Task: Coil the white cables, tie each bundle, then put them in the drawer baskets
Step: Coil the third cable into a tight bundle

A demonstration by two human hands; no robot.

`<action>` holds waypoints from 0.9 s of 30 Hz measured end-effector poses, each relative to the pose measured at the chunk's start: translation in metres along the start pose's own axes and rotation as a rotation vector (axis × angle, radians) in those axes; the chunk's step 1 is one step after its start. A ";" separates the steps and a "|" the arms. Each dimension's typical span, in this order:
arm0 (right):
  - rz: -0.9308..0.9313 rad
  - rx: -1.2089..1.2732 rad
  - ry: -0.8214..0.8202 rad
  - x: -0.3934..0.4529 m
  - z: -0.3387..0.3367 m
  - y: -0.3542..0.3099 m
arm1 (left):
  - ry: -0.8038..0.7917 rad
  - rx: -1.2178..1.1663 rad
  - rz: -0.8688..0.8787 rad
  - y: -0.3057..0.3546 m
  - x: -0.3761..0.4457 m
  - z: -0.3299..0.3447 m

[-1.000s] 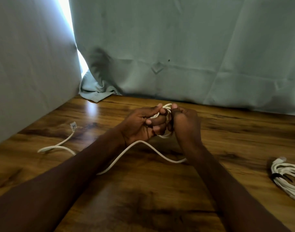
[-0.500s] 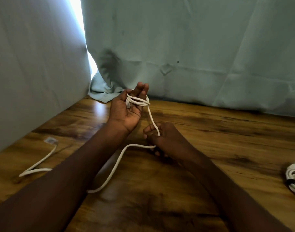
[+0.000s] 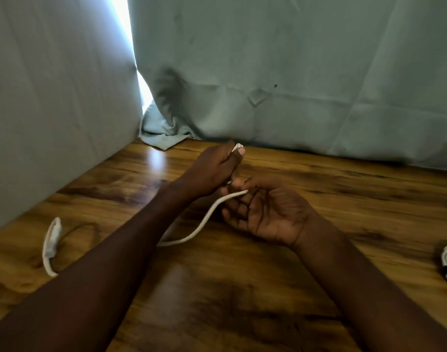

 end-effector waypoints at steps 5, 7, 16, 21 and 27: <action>-0.149 0.056 -0.086 -0.006 0.003 -0.018 | -0.076 -0.170 -0.131 -0.006 -0.002 -0.003; -0.289 -0.166 0.108 -0.016 -0.004 -0.035 | -0.130 -0.335 -0.223 -0.008 -0.005 -0.005; -0.728 -0.272 0.596 -0.043 -0.050 -0.070 | -0.305 -1.250 -0.290 0.047 -0.006 0.019; -0.536 -0.258 0.512 -0.022 -0.047 -0.058 | 0.030 -1.530 -0.352 0.043 0.002 0.015; -0.296 -0.640 0.513 0.009 -0.023 -0.021 | 0.592 -1.870 -0.367 0.002 0.003 -0.006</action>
Point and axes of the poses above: each hand's wrist, its own x-axis towards the middle knuckle, its own z-axis out of the palm, y = z × x, the point moved 6 cm from there along x, towards the middle knuckle, and after that the axes turned 12 degrees about z, right-handed, at the moved point
